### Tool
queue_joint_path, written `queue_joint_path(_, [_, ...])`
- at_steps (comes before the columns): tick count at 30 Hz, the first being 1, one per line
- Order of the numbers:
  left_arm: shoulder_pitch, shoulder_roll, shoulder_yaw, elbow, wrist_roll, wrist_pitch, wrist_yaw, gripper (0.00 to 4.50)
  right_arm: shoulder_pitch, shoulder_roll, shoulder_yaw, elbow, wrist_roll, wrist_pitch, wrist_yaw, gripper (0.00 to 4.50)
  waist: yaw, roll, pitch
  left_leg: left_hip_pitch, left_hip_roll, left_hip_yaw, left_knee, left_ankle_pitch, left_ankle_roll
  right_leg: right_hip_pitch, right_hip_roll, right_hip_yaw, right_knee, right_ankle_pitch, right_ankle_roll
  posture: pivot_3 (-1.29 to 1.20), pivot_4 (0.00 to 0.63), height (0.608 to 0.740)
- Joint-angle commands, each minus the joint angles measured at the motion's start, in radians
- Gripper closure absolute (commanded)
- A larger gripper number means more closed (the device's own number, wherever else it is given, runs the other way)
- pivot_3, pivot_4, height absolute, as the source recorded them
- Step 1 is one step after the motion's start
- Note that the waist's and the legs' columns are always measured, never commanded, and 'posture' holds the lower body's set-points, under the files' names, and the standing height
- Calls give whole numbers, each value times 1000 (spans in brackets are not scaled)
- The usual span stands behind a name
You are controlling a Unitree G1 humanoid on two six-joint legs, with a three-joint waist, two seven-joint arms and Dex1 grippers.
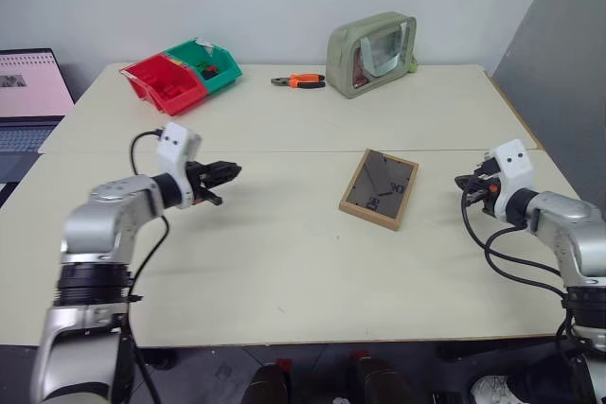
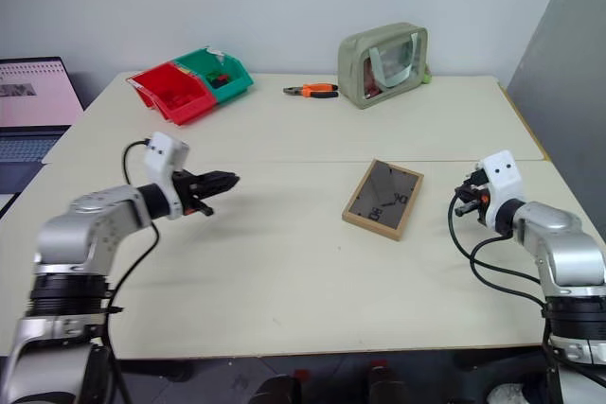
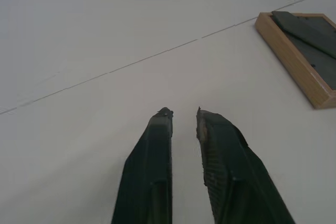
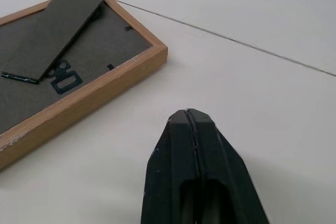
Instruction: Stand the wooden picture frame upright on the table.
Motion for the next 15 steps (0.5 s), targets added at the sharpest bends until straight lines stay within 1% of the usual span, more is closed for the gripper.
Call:
queue_joint_path(1, [-88, -84, -78, 94, 59, -79, -5, 4433, -107, 58, 28, 125, -53, -102, -46, 4500, -1, 0, 0, 1, -1, 1, 0, 0, 0, 0, 0, 0, 1, 0, 0, 0, 150, 740])
queue_joint_path(4, [-146, -151, -120, 181, 93, -122, -6, 4433, -139, 94, 40, 198, -83, -155, -69, 4500, -2, 0, 0, 1, -4, 0, 0, 0, 0, 0, 0, 0, 1, 0, 0, 0, 150, 740])
queue_joint_path(6, [-204, -230, -145, 279, 113, -159, 12, 4433, -149, 128, 50, 238, -100, -179, -98, 4500, -1, 0, 0, 0, -4, 0, 0, 0, 0, 0, 0, 0, 1, 0, 0, 0, 150, 740])
queue_joint_path(10, [-289, -328, -167, 426, 147, -209, 10, 4433, -189, 176, 57, 322, -122, -230, -125, 4500, 1, 0, 0, 0, -7, 0, 0, 0, 0, 0, -2, 0, 1, 0, 0, 0, 150, 740])
queue_joint_path(15, [-357, -415, -189, 578, 190, -266, -2, 4433, -232, 238, 63, 400, -135, -259, -140, 4500, -7, 0, 0, 0, -9, 0, 0, 0, 0, 0, -3, 0, 1, 0, 1, 0, 150, 740])
